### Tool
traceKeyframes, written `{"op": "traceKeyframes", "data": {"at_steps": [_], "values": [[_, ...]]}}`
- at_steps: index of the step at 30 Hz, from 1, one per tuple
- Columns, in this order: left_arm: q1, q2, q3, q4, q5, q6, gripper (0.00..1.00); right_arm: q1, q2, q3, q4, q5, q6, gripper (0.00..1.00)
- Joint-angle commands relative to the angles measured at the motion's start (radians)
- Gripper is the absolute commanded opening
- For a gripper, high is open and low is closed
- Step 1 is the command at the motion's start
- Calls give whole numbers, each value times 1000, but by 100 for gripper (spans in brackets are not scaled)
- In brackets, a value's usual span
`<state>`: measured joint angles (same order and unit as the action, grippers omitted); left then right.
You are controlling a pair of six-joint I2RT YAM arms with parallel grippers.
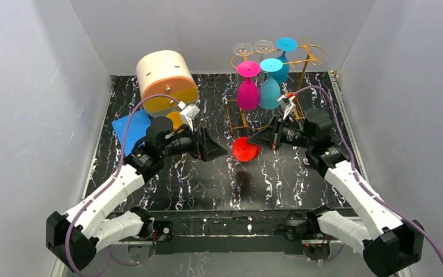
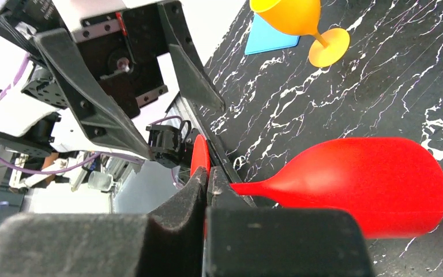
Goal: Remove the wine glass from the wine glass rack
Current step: Place the wine glass at the center of the board.
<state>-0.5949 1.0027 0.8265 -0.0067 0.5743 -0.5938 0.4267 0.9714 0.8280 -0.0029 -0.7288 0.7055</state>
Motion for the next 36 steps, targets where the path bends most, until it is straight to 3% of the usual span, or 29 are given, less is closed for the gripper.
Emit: {"op": "traceKeyframes", "data": {"at_steps": [1,6,13,14,17,20,24,27,31,36], "values": [[-11,-16,1,121,29,-56,81,7,-23,-39,185,-66,1,1],[-55,29,-7,240,83,-132,68,12,-10,-68,294,-107,38,1],[-84,91,21,271,93,-157,39,20,33,-87,440,-190,118,1],[-89,100,31,247,94,-145,21,21,37,-87,455,-194,131,1],[-102,112,36,238,110,-140,6,24,32,-99,470,-182,141,1],[-117,119,47,226,117,-122,0,28,35,-114,487,-185,158,5],[-120,97,57,192,89,-93,0,28,31,-107,395,-186,93,50],[-120,71,68,147,63,-55,0,28,9,-126,345,-178,54,63],[-119,51,89,122,52,-41,0,30,-36,-206,397,-186,86,70],[-119,44,93,115,34,-26,0,52,-94,-303,514,-174,135,71]]}}
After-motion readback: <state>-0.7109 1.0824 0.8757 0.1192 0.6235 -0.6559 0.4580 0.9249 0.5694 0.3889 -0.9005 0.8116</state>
